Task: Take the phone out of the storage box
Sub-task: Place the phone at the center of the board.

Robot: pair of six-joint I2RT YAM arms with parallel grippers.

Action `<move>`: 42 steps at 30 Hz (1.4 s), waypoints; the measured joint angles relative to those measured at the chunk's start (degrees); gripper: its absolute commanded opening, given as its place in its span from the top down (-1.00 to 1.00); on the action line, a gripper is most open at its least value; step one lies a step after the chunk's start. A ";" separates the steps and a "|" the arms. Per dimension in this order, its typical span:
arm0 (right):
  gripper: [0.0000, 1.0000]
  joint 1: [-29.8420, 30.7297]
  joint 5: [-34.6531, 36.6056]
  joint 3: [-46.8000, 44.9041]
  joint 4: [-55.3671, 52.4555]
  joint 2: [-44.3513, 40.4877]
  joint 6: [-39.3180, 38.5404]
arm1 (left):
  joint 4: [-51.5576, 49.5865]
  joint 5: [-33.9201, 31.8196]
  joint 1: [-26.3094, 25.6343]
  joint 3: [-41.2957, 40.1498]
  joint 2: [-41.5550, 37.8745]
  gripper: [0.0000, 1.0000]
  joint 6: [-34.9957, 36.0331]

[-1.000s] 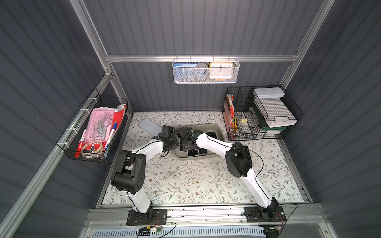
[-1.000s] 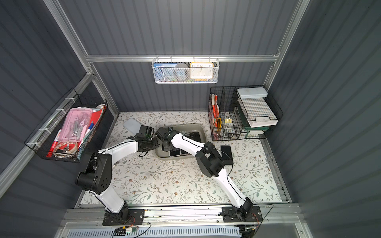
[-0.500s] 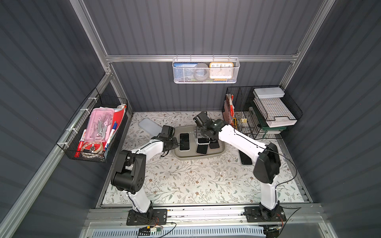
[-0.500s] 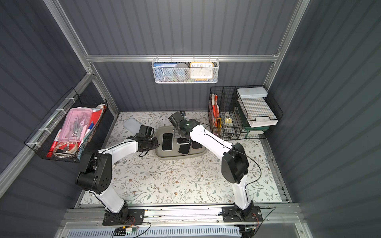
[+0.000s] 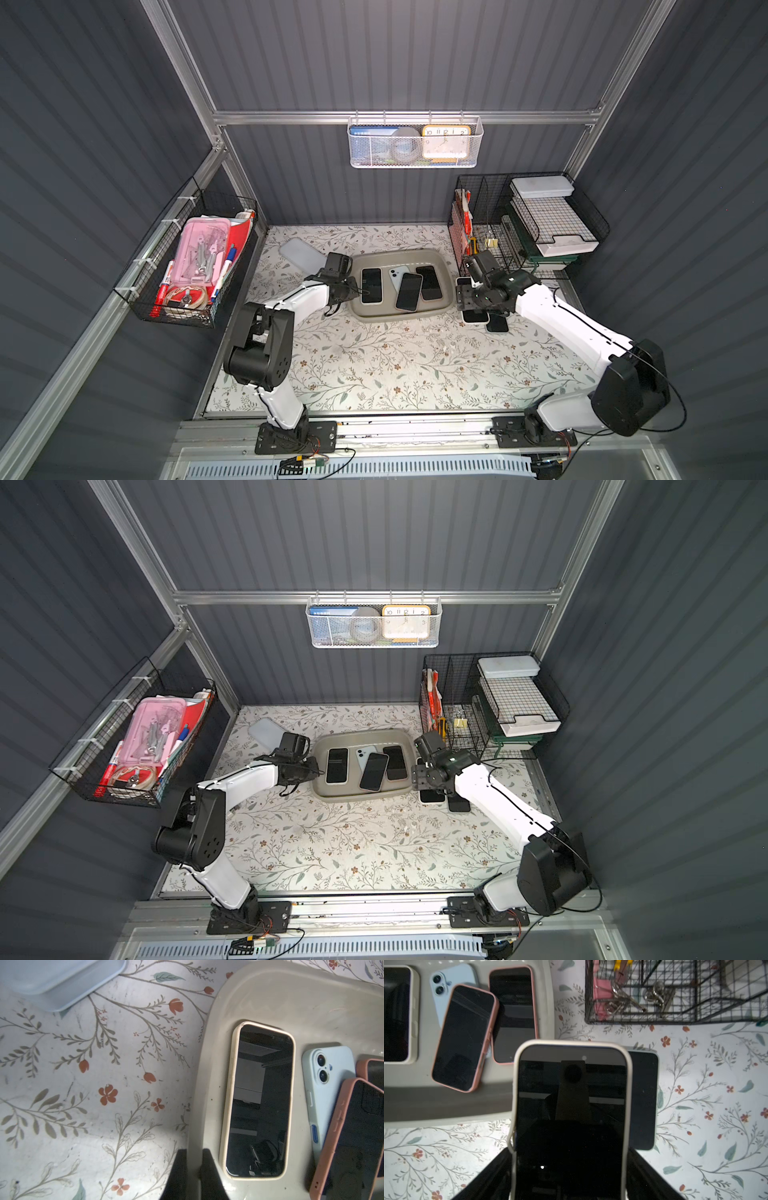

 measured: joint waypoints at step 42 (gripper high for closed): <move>-0.55 -7.08 -4.81 0.57 12.22 22.77 -3.69 | 0.13 -1.01 0.61 0.00 0.15 1.00 0.00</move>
